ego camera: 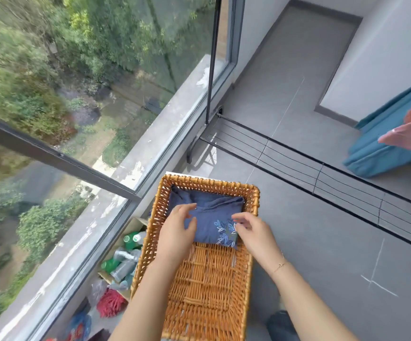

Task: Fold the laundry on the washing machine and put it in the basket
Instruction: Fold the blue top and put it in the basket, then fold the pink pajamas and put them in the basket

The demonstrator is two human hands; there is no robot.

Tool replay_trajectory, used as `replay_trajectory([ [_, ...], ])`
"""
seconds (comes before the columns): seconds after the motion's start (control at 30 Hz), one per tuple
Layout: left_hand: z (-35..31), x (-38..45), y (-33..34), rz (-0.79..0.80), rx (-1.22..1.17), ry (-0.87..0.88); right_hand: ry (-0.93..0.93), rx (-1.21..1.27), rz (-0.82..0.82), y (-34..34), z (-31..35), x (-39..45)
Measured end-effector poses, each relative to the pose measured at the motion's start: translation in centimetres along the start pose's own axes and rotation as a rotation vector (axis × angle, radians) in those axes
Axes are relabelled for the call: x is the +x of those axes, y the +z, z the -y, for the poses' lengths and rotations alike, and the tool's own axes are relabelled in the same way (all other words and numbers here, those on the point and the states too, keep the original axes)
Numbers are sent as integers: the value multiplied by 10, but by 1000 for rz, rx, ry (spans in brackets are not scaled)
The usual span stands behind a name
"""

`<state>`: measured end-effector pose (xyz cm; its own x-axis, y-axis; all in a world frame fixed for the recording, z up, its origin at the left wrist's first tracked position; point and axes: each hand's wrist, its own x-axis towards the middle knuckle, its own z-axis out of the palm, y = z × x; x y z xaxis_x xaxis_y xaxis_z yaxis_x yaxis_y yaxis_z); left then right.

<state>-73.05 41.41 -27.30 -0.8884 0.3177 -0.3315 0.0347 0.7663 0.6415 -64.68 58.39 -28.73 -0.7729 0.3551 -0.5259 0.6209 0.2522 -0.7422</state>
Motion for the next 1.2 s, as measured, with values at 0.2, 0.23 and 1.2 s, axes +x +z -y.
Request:
replay_trajectory([
  [0.2,-81,-52,5,-72,-128,-39,-197,-67,102,-69,13,-43],
  [0.23,-98,-64,7,-85,-173,-48,-227,-91,117,-86,14,-53],
  [1.2,-493,-240,-80,71,-384,632,-670,-248,-344,-461,144,-322],
])
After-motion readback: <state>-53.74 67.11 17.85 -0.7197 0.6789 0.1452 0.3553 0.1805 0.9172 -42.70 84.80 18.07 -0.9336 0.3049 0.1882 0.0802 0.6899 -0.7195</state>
